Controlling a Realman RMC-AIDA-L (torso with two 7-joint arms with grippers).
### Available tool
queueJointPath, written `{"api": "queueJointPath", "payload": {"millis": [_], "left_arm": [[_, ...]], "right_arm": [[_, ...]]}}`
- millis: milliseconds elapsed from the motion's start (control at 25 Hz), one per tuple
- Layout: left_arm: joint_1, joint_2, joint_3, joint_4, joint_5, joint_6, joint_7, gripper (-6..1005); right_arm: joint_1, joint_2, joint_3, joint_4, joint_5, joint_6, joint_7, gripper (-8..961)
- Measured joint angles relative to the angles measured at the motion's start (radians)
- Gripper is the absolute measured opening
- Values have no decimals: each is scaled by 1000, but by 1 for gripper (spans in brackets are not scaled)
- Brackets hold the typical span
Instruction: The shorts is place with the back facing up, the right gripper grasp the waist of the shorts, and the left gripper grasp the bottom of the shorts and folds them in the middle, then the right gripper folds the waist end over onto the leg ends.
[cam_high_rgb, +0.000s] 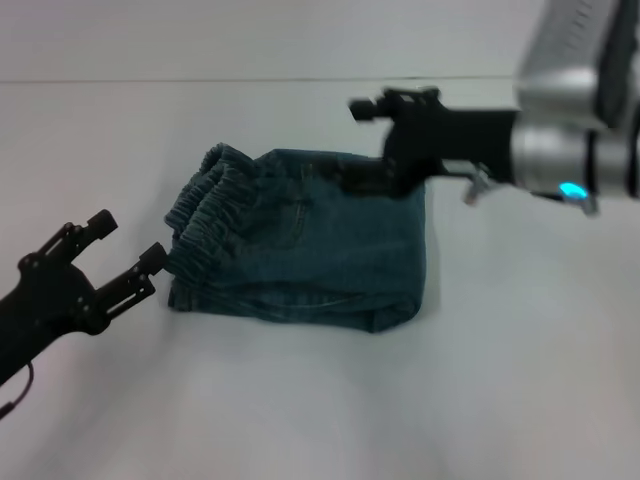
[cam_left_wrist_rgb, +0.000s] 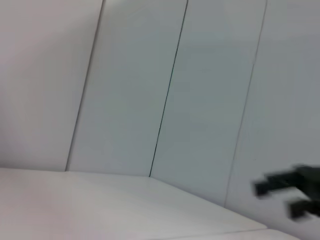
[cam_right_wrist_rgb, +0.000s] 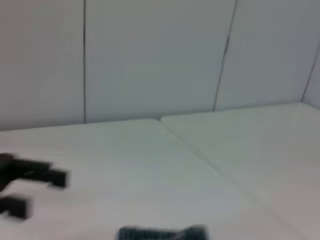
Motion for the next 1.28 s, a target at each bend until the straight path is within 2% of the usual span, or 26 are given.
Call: {"api": "queueJointPath", "payload": {"millis": [160, 320, 440, 600, 720, 800, 960, 1280], "left_arm": [[-9, 6, 15, 51, 12, 1, -48, 862], [-41, 23, 28, 83, 69, -14, -123, 867], [-77, 41, 28, 84, 125, -20, -180, 868], [-120, 57, 49, 82, 212, -8, -209, 868], [-141, 61, 83, 82, 263, 14, -217, 868], [-149, 61, 111, 85, 292, 36, -217, 868], [-157, 61, 140, 88, 326, 106, -214, 868], [-166, 62, 152, 92, 364, 140, -216, 868]], "right_arm": [[-144, 2, 17, -26, 78, -114, -64, 829], [-281, 6, 25, 25, 230, -163, -281, 836], [-344, 3, 73, 102, 315, -229, -403, 940], [-349, 0, 230, 296, 332, -377, -577, 935], [-321, -12, 366, 478, 310, -493, -752, 934], [-307, -24, 428, 551, 271, -534, -806, 934], [-285, -42, 465, 595, 164, -573, -805, 934], [-282, -40, 485, 599, 118, -624, -837, 934]]}}
